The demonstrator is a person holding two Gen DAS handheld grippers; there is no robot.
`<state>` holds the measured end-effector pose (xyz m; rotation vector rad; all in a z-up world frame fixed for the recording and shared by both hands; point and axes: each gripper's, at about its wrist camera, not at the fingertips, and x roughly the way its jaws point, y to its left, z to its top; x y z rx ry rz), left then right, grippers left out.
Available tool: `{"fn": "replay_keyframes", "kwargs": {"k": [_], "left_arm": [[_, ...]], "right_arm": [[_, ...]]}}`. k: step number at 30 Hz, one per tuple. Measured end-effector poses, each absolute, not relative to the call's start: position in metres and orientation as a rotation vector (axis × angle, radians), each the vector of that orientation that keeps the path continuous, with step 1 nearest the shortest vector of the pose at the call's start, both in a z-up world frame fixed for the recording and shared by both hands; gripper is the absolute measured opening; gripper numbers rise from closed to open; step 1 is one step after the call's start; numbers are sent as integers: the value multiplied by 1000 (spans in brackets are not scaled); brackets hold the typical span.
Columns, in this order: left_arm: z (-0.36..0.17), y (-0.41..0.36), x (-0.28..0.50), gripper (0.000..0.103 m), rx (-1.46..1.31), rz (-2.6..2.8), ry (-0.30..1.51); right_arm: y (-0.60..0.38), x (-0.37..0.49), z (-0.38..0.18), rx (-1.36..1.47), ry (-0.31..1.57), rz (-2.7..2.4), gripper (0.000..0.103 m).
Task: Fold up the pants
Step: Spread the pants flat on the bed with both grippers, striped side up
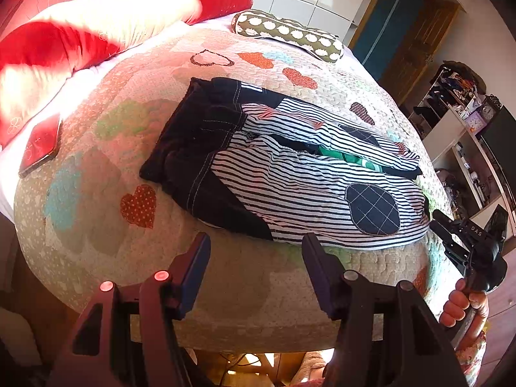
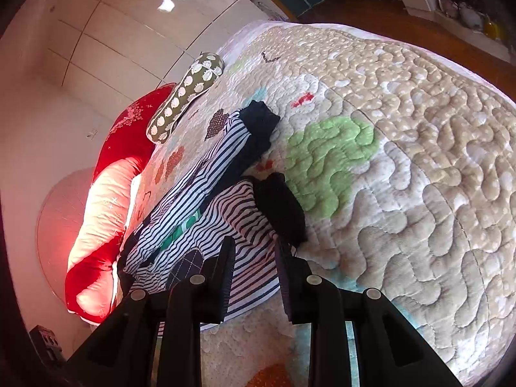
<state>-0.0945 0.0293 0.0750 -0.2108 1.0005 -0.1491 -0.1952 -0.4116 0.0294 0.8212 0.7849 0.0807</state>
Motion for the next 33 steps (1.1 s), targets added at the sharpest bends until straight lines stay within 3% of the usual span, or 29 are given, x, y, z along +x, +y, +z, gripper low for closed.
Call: {"fn": "replay_keyframes", "kwargs": {"k": [2, 17, 33], "left_arm": [[69, 22, -93, 58, -198, -154, 1018], [58, -37, -88, 58, 59, -102, 1011], [43, -52, -81, 58, 124, -85, 1042]], "right_arm": [[-415, -206, 34, 793, 760, 38, 51], [-428, -225, 9, 777, 696, 39, 52], [-407, -223, 7, 659, 634, 13, 53]]}}
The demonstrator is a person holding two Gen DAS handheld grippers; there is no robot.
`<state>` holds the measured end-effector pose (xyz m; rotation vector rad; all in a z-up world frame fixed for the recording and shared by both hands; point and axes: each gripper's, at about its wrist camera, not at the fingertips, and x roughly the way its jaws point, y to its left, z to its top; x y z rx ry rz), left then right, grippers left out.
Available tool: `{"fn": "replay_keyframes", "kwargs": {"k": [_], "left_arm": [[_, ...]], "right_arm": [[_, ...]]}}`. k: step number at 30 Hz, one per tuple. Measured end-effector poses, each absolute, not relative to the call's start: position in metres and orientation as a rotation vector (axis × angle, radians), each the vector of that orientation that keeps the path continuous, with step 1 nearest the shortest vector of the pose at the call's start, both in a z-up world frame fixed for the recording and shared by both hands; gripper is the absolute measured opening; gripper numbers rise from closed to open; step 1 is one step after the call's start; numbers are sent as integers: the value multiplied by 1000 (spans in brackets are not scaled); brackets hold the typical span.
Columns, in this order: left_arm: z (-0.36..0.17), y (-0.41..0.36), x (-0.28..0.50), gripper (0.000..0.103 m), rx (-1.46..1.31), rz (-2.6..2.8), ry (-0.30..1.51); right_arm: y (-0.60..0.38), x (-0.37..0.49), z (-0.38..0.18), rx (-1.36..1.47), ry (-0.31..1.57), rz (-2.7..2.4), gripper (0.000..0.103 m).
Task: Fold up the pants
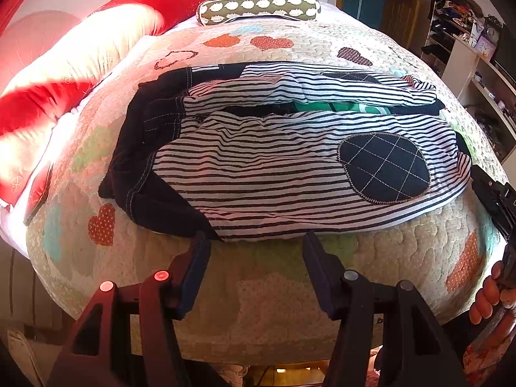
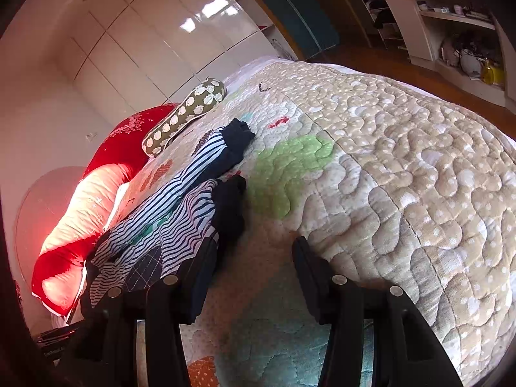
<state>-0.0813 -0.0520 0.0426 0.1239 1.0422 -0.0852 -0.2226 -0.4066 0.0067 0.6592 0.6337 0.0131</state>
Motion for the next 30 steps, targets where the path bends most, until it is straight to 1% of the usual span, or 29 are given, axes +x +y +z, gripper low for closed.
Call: {"fn": "replay_keyframes", "kwargs": {"k": [14, 16, 17, 20, 23, 25, 27, 30], "left_arm": [[42, -53, -78, 58, 109, -108, 1059], [48, -49, -72, 58, 98, -130, 1062], [53, -44, -68, 58, 83, -140, 1056], [72, -24, -46, 58, 31, -163, 1029], [87, -6, -11, 59, 20, -192, 1002], [93, 4, 17, 60, 34, -198, 982], [92, 8, 51, 61, 60, -234, 987], [80, 7, 102, 61, 77, -307, 1044]], "right_arm": [[-398, -220, 6, 615, 623, 0, 54], [-399, -219, 12, 621, 663, 7, 54], [-400, -218, 18, 631, 682, 23, 57], [-402, -213, 53, 576, 660, 62, 57], [-397, -184, 92, 448, 677, 136, 66], [-386, -149, 111, 363, 725, 192, 66], [-369, -108, 123, 265, 766, 249, 70], [-332, -40, 119, 105, 883, 312, 70]]}}
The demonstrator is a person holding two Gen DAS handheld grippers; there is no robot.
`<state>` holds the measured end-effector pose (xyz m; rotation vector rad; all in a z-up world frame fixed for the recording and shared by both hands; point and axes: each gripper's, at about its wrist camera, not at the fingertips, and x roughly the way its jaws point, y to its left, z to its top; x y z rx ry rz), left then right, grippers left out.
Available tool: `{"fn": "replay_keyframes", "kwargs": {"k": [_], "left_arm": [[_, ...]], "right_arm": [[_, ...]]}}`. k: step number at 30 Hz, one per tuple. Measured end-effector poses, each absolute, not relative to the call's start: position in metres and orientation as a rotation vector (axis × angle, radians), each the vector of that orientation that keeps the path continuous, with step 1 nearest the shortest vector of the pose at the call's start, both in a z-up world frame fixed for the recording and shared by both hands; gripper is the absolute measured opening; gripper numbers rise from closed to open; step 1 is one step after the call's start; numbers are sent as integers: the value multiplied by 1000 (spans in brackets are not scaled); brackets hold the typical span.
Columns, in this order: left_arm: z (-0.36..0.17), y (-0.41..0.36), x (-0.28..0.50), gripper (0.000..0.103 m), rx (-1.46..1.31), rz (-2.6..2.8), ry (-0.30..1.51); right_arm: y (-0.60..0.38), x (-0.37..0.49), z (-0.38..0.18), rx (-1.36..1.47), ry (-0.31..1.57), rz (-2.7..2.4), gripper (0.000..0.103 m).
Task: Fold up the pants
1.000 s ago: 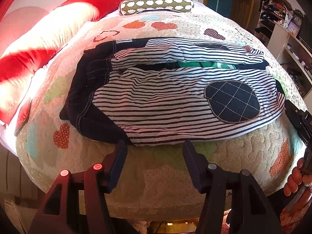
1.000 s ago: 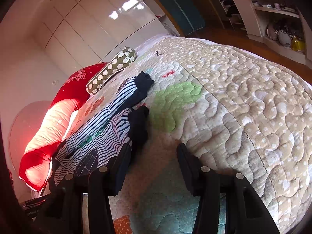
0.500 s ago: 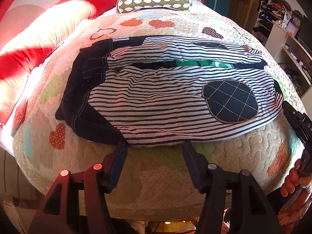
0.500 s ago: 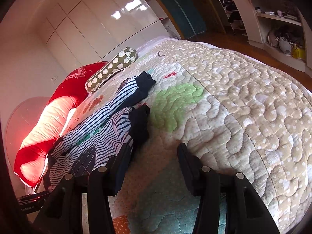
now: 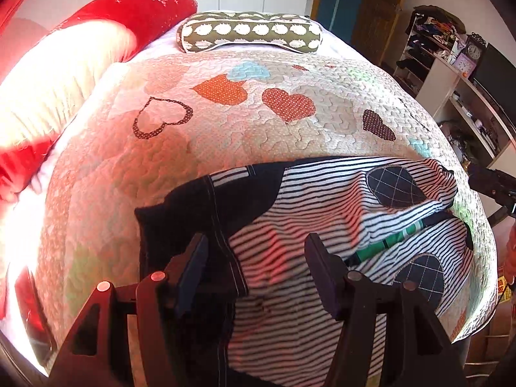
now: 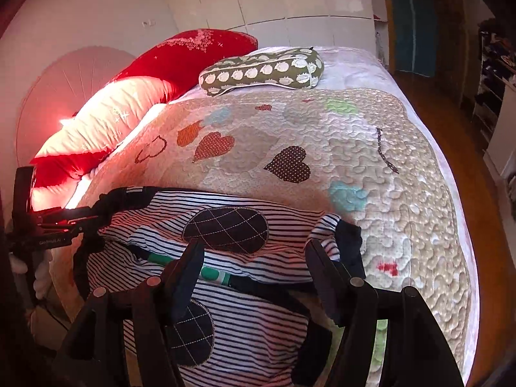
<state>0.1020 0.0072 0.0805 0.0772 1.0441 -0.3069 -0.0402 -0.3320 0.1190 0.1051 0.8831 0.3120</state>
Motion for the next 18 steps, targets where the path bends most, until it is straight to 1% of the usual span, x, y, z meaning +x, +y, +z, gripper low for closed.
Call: {"fn": "replay_keyframes", "kwargs": {"k": [5, 10, 13, 14, 15, 16, 17, 18], "left_arm": [[57, -2, 154, 61, 232, -360, 1075], [31, -5, 186, 62, 352, -399, 1124], [18, -6, 195, 69, 340, -431, 1153], [17, -6, 195, 70, 336, -439, 1149], [17, -6, 195, 69, 331, -442, 1148], [17, -5, 195, 69, 320, -437, 1152], [18, -4, 194, 55, 300, -447, 1153], [20, -4, 191, 41, 271, -481, 1154]], "right_arm": [[-285, 41, 82, -44, 1037, 378, 70], [-261, 84, 52, -141, 1085, 399, 70], [-257, 99, 34, -133, 1152, 433, 71], [-254, 99, 31, -139, 1153, 440, 73], [-253, 96, 31, -155, 1133, 442, 73], [-250, 94, 31, -166, 1128, 447, 70], [-250, 91, 31, -166, 1121, 445, 55], [-250, 89, 33, -155, 1115, 446, 28]]}}
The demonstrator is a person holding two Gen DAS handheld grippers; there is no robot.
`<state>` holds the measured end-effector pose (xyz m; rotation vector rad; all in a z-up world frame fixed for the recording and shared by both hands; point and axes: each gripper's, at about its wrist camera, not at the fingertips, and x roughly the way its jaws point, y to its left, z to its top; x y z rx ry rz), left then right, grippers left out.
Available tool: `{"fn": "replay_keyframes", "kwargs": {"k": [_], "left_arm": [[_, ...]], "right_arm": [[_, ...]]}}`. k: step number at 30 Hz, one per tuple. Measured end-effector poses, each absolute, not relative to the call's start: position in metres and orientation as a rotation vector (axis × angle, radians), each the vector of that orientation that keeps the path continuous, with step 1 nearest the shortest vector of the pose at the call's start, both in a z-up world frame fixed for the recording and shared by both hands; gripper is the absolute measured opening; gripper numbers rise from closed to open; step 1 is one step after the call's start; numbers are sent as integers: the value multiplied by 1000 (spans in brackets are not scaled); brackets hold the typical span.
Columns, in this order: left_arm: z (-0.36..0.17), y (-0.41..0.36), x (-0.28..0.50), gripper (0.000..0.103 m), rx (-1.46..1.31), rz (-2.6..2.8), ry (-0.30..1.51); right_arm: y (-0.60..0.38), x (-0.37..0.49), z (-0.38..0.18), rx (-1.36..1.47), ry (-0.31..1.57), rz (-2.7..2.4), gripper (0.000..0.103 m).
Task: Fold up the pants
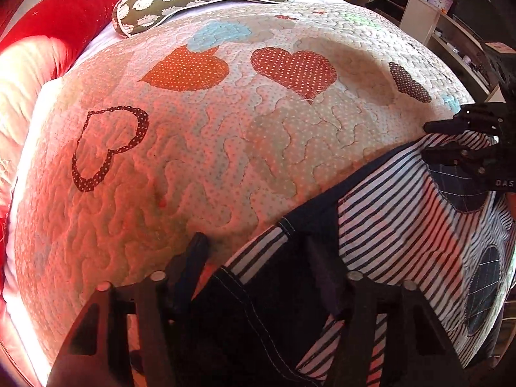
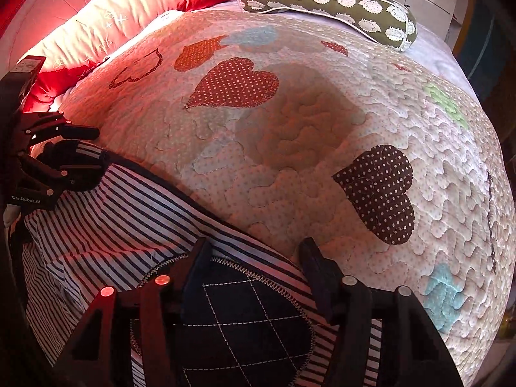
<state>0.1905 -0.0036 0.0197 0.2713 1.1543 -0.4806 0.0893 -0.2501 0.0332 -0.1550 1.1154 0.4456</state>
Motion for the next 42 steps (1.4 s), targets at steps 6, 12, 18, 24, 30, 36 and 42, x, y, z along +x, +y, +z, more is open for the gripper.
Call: {"fn": "replay_keyframes", "kwargs": {"k": [6, 12, 18, 24, 30, 36, 42], "left_arm": [[43, -17, 161, 5, 300, -465, 1093], [97, 1, 107, 5, 204, -438, 973], [119, 19, 15, 5, 110, -441, 885], [58, 37, -53, 9, 22, -352, 984], [56, 79, -83, 9, -170, -316, 985], [95, 92, -66, 60, -229, -260, 885], [38, 71, 5, 50, -56, -116, 1064]], "right_arm": [[-246, 66, 51, -132, 1077, 423, 6], [-259, 9, 98, -79, 958, 412, 6], [-266, -80, 115, -32, 888, 454, 6], [-269, -158, 63, 67, 941, 460, 11], [-324, -200, 38, 294, 951, 353, 26], [-373, -209, 52, 419, 866, 239, 50], [-389, -193, 59, 471, 816, 133, 55]]}}
